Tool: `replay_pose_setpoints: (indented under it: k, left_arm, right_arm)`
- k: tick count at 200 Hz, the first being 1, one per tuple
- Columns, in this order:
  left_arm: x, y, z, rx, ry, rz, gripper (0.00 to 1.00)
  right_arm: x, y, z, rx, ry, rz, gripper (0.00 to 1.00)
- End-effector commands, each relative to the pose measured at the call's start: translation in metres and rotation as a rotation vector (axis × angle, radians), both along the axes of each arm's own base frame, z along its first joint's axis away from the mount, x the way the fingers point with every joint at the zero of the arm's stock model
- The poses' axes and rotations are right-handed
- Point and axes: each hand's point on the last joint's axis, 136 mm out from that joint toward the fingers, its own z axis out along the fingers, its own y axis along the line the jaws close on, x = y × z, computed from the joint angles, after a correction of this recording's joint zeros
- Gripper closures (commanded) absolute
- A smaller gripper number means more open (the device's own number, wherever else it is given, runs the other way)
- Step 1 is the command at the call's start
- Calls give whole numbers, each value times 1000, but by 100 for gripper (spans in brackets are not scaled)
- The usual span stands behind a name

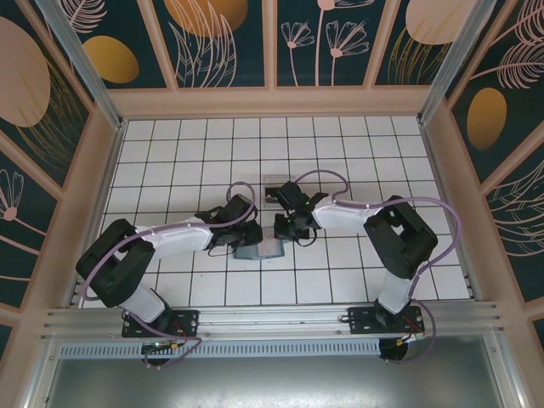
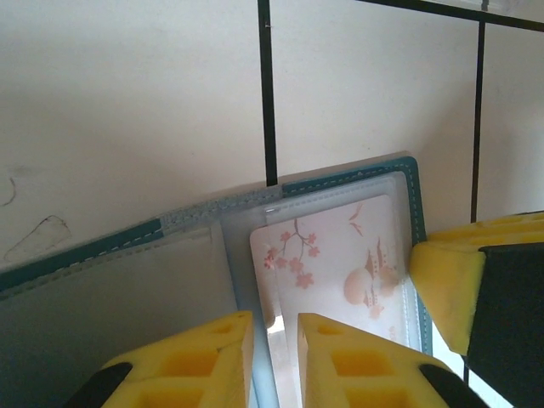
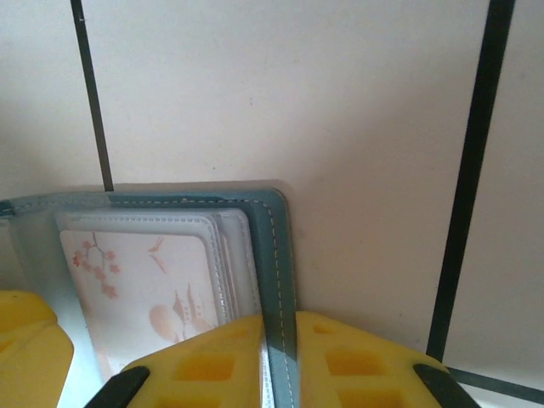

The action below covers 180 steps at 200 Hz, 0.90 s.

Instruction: Take the credit cards out of the card holder

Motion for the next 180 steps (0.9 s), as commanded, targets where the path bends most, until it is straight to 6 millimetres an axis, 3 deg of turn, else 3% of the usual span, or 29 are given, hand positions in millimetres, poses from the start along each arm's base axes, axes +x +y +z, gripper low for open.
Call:
replay_pose_setpoints:
  k: [1,55,107,150,180]
  left_arm:
    - [-2,1,-7,-24,22,9,79]
    - [-7,5,-16,-13,49,6,81]
    - [-9,23,-18,75,39,22,82]
    - [-10,32,-11,108,21,31,83]
    - [-2,27,7,70,-30,40,82]
  right_arm:
    - [-7,0,-11,-26,19,26,86]
    - [-8,-1,-12,-29,23,26,87]
    - [-9,-2,-14,-35,28,26,87]
    - [-9,-3,-14,-37,25,23,87]
    - [-9,-2,-12,-33,22,22,87]
